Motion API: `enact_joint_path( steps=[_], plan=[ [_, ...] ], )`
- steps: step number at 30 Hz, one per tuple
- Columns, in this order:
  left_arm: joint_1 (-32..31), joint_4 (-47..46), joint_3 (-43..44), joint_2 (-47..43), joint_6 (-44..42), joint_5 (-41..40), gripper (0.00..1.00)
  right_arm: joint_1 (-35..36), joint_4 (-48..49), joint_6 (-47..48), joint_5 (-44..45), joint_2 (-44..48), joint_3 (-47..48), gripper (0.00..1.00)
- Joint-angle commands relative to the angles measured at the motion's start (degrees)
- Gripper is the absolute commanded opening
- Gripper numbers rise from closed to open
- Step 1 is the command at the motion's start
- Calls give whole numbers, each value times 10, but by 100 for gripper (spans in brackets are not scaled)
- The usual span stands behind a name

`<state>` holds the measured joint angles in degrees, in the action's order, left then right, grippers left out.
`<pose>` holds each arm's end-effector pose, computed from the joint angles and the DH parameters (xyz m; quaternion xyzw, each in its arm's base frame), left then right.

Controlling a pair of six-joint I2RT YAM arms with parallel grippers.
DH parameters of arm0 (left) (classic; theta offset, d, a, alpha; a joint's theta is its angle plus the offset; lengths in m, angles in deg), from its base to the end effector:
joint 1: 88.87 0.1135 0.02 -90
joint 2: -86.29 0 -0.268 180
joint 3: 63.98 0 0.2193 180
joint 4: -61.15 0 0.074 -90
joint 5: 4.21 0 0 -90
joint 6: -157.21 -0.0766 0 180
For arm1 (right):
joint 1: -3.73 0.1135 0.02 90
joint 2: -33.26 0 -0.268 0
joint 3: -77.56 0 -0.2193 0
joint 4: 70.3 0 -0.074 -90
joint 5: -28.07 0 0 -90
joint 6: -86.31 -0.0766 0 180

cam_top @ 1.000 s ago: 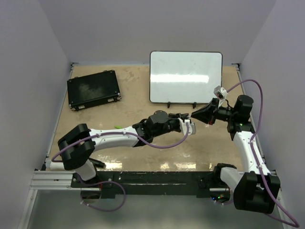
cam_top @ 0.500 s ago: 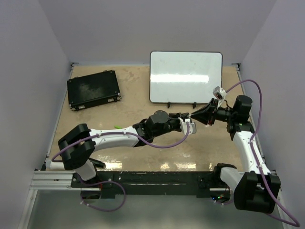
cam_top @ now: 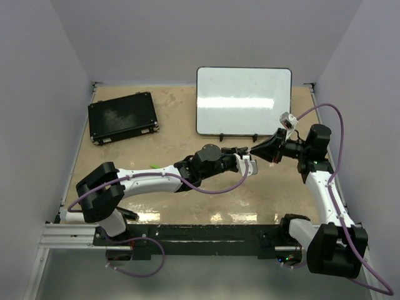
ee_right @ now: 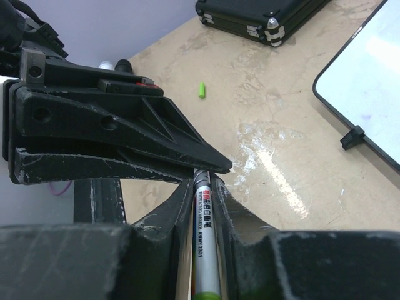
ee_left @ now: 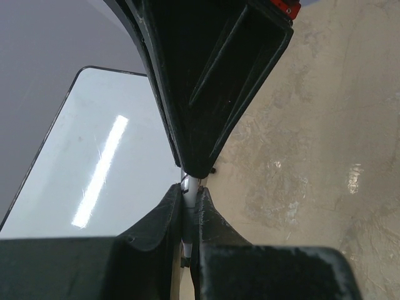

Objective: Write a sentence on the whiteboard

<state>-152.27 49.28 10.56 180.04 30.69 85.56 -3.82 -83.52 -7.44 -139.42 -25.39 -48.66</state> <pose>0.1767 -0.3521 0.2895 0.5740 0.4841 -0.1520 0.6427 0.1934 0.0498 0.2956 -0.3035 0.6645 0.4912 0.4745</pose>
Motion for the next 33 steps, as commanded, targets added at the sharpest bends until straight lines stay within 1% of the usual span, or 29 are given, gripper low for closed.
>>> enact_joint_path(
  steps=[1, 2, 5, 6, 7, 8, 9, 10, 11, 12, 13, 14, 15, 16, 17, 18, 19, 20, 21, 22, 23, 24, 26, 27, 28, 31, 33],
  plan=[
    [-1, -15, 28, -4, 4, 18, 0, 2, 45, -35, -29, -1, 1, 7],
    [-1, -15, 27, -4, 4, 20, 0, 3, 51, -41, -35, -1, 0, 0],
    [-1, -16, 26, -5, 8, 17, 0, 3, 63, -45, -50, 0, -1, 0],
    [-1, -18, 26, -6, 11, 17, 1, 3, 68, -47, -50, 4, -2, 0],
    [-1, -20, 25, -11, 15, 17, 10, 3, 71, -50, -49, 5, -2, 0],
    [-2, -24, 23, -15, 27, 17, 24, 3, 71, -49, -46, 6, -1, 0],
    [-1, -37, 21, -21, 35, 17, 55, 1, 71, -48, -42, 7, -1, 0],
    [-1, -47, 9, -37, 45, 15, 65, 1, 68, -42, -39, 7, 1, 0],
    [-1, -54, 2, -48, 67, 17, 81, -1, 60, -32, -36, 7, 8, 0],
    [0, -60, -4, -75, 78, 19, 87, -3, 15, -14, -23, 6, 16, 0],
    [2, -59, -14, -90, 91, 21, 92, -4, -18, 45, -13, 5, 26, 0],
    [7, -54, -19, -107, 120, 25, 100, -9, -57, 85, -1, 5, 47, 0],
    [11, -34, -26, -142, 140, 28, 100, -11, -125, 121, 15, 4, 58, 0],
    [16, -17, -27, -161, 162, 31, 100, -11, -154, 180, 46, 1, 67, 0],
    [30, 3, -25, -180, 222, 30, 100, -13, -171, 197, 59, 1, 80, 0],
    [38, 62, -14, -213, 257, 25, 100, -15, -191, 210, 66, -1, 82, 0],
    [50, 98, -6, -229, 322, 29, 100, -20, -197, 227, 74, 0, 84, 0],
    [86, 132, -1, -244, 352, 39, 100, -24, -203, 234, 77, 2, 88, 0],
    [106, 187, -1, -273, 381, 48, 100, -28, -215, 251, 79, 3, 91, 0],
    [124, 208, -9, -289, 414, 55, 100, -35, -220, 258, 87, 4, 93, 0],
    [155, 233, -20, -306, 424, 53, 100, -39, -229, 263, 91, 7, 96, 0],
    [168, 243, -50, -340, 427, 48, 100, -41, -232, 275, 95, 7, 98, 0],
    [196, 262, -84, -372, 437, 9, 100, -49, -248, 284, 105, 8, 109, 0],
    [207, 268, -114, -396, 443, 4, 100, -53, -257, 295, 108, 7, 114, 0],
    [230, 272, -127, -406, 456, 4, 100, -57, -265, 299, 110, 7, 120, 0],
    [255, 273, -166, -435, 464, 12, 100, -60, -318, 323, 136, 8, 170, 0],
    [258, 277, -162, -437, 466, 4, 100, -60, -365, 337, 138, 6, 193, 0]
  ],
)
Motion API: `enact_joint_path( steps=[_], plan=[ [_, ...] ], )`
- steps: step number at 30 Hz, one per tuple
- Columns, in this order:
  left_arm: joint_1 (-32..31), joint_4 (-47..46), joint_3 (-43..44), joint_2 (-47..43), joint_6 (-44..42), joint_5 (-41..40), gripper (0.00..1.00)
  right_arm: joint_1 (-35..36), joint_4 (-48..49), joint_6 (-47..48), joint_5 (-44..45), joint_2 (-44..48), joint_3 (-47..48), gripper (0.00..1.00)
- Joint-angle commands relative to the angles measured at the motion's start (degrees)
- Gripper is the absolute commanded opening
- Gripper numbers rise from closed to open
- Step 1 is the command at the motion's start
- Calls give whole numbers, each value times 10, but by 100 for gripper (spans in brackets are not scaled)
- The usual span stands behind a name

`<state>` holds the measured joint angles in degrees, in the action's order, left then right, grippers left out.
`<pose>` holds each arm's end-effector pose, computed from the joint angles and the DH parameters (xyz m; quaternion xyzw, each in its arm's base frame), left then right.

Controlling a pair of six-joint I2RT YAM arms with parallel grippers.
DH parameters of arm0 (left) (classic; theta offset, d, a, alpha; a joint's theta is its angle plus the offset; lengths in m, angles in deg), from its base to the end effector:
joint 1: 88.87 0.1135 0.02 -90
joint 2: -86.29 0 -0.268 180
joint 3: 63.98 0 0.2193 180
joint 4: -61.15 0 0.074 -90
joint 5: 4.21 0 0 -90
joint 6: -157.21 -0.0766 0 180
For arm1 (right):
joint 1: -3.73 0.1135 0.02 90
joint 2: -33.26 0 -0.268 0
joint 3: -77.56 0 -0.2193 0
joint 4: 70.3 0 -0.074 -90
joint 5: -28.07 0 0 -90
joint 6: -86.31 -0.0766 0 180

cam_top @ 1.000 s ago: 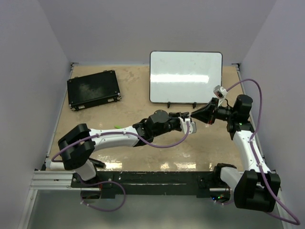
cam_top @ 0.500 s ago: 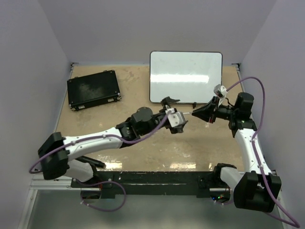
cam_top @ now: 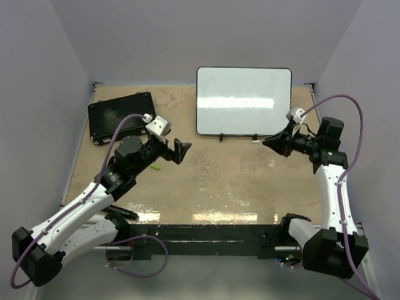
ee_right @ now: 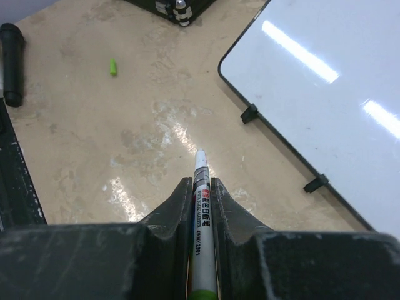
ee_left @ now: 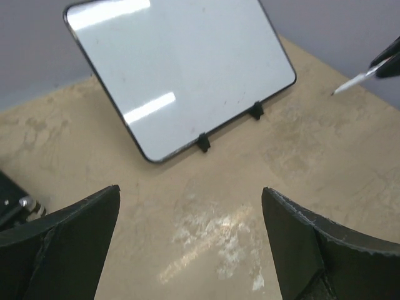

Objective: Write a sentence on the whiteboard

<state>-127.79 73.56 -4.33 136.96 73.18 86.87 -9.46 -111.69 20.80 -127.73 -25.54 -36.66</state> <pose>0.1680 -0.1375 0.3460 0.2126 0.6962 -0.2681 0.6310 0.1968 0.0256 0.3098 -0.3252 0.7142 0.3283 0.5257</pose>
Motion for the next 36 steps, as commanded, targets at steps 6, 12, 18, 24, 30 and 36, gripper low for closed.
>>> enact_joint_path(
  steps=[6, 12, 18, 24, 30, 36],
  plan=[
    [15, 64, -7, -15, 35, 9, 100, -3, -75, 51, 4, 31, 70, 0],
    [16, 50, -12, -12, 35, 17, 100, -21, 5, -16, 19, 62, 20, 0],
    [25, -21, -11, 42, 72, 23, 100, -58, 67, -60, -32, 47, 4, 0],
    [38, -145, -3, 129, 125, -10, 100, -79, 10, 25, -55, -2, 11, 0],
    [68, -144, 29, 200, 158, -2, 100, -96, -159, 176, -72, -41, 85, 0],
    [72, -110, 34, 210, 128, 24, 100, -96, -54, 84, -57, 10, 17, 0]
  ],
)
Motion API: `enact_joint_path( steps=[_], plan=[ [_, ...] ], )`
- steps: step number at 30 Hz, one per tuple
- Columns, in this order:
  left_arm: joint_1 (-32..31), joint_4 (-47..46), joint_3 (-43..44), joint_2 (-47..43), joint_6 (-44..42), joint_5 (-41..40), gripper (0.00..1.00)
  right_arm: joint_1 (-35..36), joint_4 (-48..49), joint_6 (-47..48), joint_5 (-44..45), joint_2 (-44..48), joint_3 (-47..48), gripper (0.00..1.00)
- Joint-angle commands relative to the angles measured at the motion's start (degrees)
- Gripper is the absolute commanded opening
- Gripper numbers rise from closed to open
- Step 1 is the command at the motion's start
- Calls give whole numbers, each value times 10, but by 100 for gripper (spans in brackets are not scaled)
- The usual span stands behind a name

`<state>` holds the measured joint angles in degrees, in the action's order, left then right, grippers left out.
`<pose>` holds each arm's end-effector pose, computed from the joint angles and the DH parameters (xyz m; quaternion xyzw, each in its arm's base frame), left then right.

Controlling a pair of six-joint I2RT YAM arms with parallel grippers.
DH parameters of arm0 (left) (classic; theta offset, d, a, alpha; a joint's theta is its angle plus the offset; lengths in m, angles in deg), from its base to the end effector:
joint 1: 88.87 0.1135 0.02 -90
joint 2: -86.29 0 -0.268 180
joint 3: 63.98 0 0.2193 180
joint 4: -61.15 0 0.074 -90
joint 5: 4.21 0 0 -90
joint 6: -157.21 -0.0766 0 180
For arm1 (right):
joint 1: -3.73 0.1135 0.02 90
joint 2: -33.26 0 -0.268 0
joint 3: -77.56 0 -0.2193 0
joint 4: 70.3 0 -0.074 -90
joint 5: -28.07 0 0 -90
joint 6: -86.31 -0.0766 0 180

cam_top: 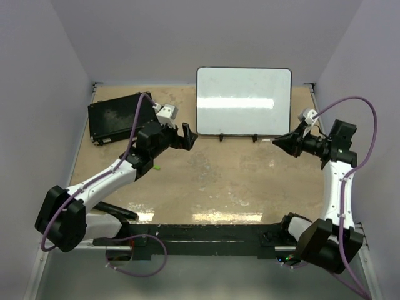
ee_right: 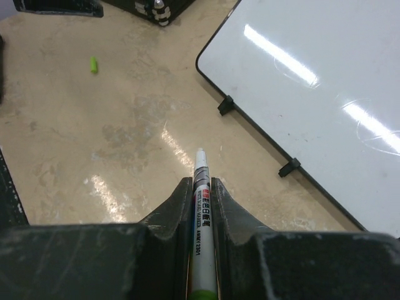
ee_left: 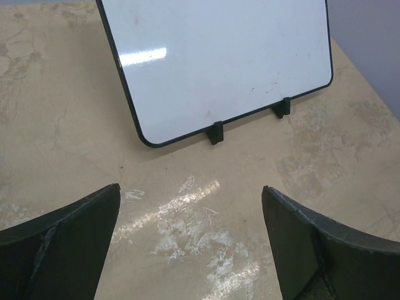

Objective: Write a sentence on the whiteboard

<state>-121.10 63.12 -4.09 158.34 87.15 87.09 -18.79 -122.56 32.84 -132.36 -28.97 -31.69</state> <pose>0.2510 -0.1603 0.2855 0.0914 0.7834 -0.2783 0.5482 0.1976 -0.0038 0.3142 -0.3165 0.7181 0.3033 0.5406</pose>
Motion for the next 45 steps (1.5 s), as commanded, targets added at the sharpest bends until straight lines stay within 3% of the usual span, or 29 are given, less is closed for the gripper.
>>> enact_joint_path(
  steps=[1, 7, 13, 17, 27, 32, 35, 37, 39, 45],
  plan=[
    [5, 2, 23, -18, -13, 19, 99, -2, 77, -58, 1, 69, -43, 0],
    [59, 5, -16, -51, 5, 113, 100, -2, 160, -150, -2, 163, -80, 0],
    [88, 38, -13, -90, 23, 193, 100, -11, 152, -204, -16, 167, -58, 0],
    [91, 75, 8, -111, -9, 184, 100, -24, 151, -212, -38, 142, -39, 0],
    [92, 49, -33, -133, -34, 185, 100, -39, 222, -246, -62, 149, -87, 0],
    [92, 25, -35, -114, -43, 177, 100, -39, 269, -267, -101, 96, -84, 0],
    [92, 13, -23, -86, -41, 180, 100, -40, 219, -210, -111, 49, -51, 0],
    [94, -1, -15, -65, -41, 189, 100, -39, 123, -111, -109, 29, -30, 0],
    [96, -25, -13, -49, -34, 194, 100, -39, 82, -77, -111, 13, -14, 0],
    [110, -42, 8, -17, -27, 192, 100, -39, 114, -95, -104, 45, -33, 0]
  ],
)
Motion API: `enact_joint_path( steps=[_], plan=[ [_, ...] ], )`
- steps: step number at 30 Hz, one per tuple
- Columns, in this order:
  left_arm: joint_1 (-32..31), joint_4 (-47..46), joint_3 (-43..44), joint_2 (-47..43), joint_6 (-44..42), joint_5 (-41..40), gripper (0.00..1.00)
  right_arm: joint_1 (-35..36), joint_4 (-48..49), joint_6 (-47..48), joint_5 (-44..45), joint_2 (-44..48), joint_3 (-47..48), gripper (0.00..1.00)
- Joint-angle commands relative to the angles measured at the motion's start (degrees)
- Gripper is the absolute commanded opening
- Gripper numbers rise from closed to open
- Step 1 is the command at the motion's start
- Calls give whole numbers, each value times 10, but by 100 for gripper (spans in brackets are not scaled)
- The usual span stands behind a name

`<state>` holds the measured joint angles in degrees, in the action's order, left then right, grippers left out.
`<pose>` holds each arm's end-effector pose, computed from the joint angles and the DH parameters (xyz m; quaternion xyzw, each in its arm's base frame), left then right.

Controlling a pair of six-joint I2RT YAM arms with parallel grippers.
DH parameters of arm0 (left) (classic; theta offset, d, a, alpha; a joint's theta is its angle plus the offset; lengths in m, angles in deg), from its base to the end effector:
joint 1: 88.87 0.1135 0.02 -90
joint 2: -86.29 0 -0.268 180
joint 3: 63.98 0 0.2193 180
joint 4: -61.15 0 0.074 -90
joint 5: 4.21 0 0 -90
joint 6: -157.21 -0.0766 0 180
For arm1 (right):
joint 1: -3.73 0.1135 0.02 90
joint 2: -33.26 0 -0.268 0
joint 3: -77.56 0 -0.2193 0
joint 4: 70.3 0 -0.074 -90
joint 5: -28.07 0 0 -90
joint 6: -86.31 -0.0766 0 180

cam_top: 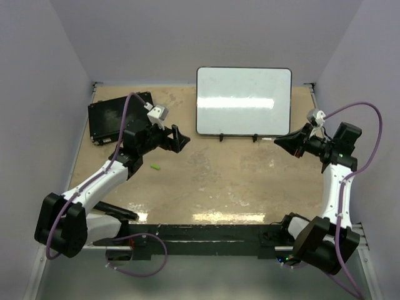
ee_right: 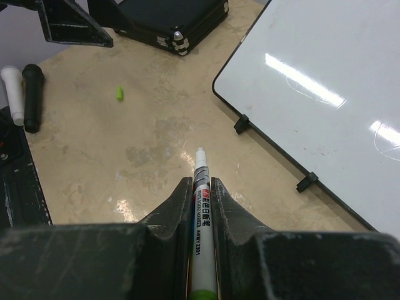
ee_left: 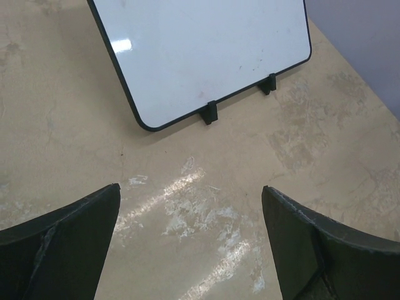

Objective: Write a sentence on the whiteboard

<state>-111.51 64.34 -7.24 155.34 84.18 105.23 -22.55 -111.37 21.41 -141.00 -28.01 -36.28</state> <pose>0.2480 -0.1311 0.2779 0.1409 0.7786 -0.3286 0.5158 0.1957 -0.0128 0.3149 -0.2810 0.6907 0.3602 0.5606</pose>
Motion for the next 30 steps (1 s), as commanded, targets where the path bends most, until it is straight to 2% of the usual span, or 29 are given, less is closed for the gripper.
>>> enact_joint_path(
  steps=[1, 7, 10, 15, 19, 24, 30],
  plan=[
    [21, -55, 44, 19, 4, 15, 100, -2, 15, -5, -18, 44, 10, 0],
    [72, -91, 74, 77, 68, 78, 100, -2, 137, -125, -33, 91, -39, 0],
    [87, -107, 114, 129, 95, 118, 100, -2, 132, -122, -34, 94, -40, 0],
    [102, -62, 204, 198, 83, 139, 100, -2, 128, -121, -41, 91, -41, 0],
    [115, -49, 242, 237, 53, 167, 92, -2, 128, -120, -40, 92, -44, 0],
    [119, -36, 316, 334, 33, 222, 85, -2, 129, -118, -29, 100, -51, 0],
    [124, -47, 406, 448, 36, 273, 84, -2, 130, -115, -26, 87, -53, 0]
  ],
)
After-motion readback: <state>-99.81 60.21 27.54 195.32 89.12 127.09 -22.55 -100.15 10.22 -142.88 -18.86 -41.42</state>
